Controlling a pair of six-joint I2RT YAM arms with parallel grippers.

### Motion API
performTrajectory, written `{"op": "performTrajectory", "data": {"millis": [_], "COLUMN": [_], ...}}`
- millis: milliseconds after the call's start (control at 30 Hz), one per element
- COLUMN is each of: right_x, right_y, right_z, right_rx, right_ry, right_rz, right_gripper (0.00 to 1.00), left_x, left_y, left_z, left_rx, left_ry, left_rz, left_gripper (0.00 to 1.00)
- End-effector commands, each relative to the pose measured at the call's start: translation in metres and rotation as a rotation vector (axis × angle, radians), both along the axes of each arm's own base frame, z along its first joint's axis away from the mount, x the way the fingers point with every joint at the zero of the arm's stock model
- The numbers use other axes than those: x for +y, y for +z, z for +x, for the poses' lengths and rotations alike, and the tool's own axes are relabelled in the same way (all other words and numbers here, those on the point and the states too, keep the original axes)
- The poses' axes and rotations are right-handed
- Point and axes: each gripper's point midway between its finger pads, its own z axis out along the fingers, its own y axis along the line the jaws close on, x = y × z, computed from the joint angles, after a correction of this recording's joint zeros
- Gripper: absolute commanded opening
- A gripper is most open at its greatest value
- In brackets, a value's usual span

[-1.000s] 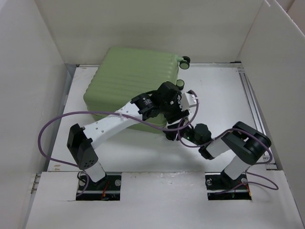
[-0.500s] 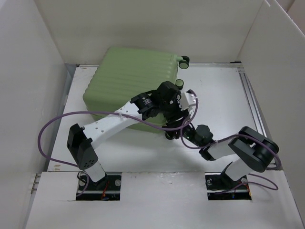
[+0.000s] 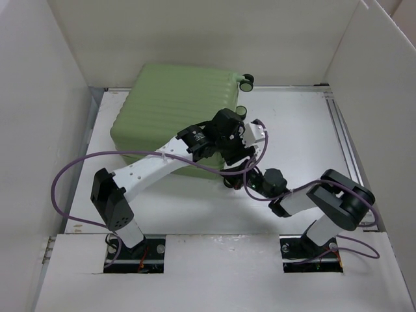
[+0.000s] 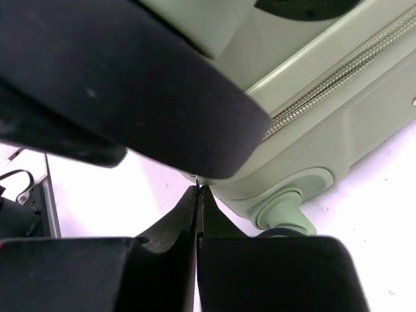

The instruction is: Pack the luggage

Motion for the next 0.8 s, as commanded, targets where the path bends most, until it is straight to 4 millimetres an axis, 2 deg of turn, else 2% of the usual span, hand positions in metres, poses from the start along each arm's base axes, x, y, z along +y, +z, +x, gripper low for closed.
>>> {"op": "performTrajectory", "data": {"millis": [0, 133, 167, 233, 267, 300, 333, 367, 433, 467, 500, 567, 600, 633, 700, 733, 767], "right_x": [0.004, -0.006, -0.005, -0.015, -0.021, -0.027, -0.045, -0.052, -0.069, -0.079, -0.081, -0.083, -0.091, -0.094, -0.101, -0.096, -0.098], "right_y": [0.099, 0.093, 0.079, 0.062, 0.042, 0.040, 0.024, 0.041, 0.039, 0.041, 0.048, 0.047, 0.049, 0.038, 0.035, 0.044, 0.038], "right_z": [0.001, 0.009, 0.012, 0.030, 0.034, 0.039, 0.049, 0.057, 0.066, 0.076, 0.084, 0.092, 0.102, 0.105, 0.113, 0.118, 0.125], "right_rx": [-0.270, -0.241, -0.170, -0.087, -0.001, 0.022, 0.069, 0.038, 0.045, 0.041, 0.016, 0.005, 0.007, 0.026, 0.036, 0.019, 0.027], "right_ry": [0.012, -0.037, -0.046, -0.117, -0.153, -0.185, -0.261, -0.292, -0.335, -0.363, -0.364, -0.343, -0.362, -0.363, -0.379, -0.370, -0.377], "right_rz": [0.276, 0.284, 0.257, 0.191, 0.110, 0.088, 0.025, 0.056, -0.038, -0.068, -0.104, -0.125, -0.125, -0.151, -0.156, -0.143, -0.160], "right_gripper": [0.00, 0.00, 0.00, 0.00, 0.00, 0.00, 0.00, 0.00, 0.00, 0.00, 0.00, 0.00, 0.00, 0.00, 0.00, 0.00, 0.00], "left_x": [0.025, 0.030, 0.031, 0.039, 0.046, 0.048, 0.058, 0.060, 0.067, 0.072, 0.074, 0.076, 0.077, 0.078, 0.073, 0.073, 0.070], "left_y": [0.075, 0.072, 0.076, 0.067, 0.068, 0.068, 0.061, 0.054, 0.048, 0.043, 0.042, 0.037, 0.034, 0.029, 0.027, 0.025, 0.029], "left_z": [0.041, 0.040, 0.039, 0.037, 0.034, 0.033, 0.027, 0.025, 0.019, 0.015, 0.010, 0.007, 0.007, 0.006, -0.001, -0.003, -0.008], "left_rx": [-0.117, -0.130, -0.136, -0.151, -0.165, -0.177, -0.184, -0.171, -0.177, -0.175, -0.162, -0.161, -0.162, -0.155, -0.136, -0.132, -0.134], "left_ry": [0.281, 0.276, 0.276, 0.258, 0.256, 0.244, 0.220, 0.218, 0.181, 0.173, 0.161, 0.144, 0.136, 0.136, 0.105, 0.088, 0.069], "left_rz": [-0.180, -0.158, -0.167, -0.117, -0.099, -0.088, -0.043, -0.024, 0.015, 0.033, 0.034, 0.044, 0.057, 0.066, 0.062, 0.070, 0.058], "left_gripper": [0.00, 0.00, 0.00, 0.00, 0.00, 0.00, 0.00, 0.00, 0.00, 0.00, 0.00, 0.00, 0.00, 0.00, 0.00, 0.00, 0.00]}}
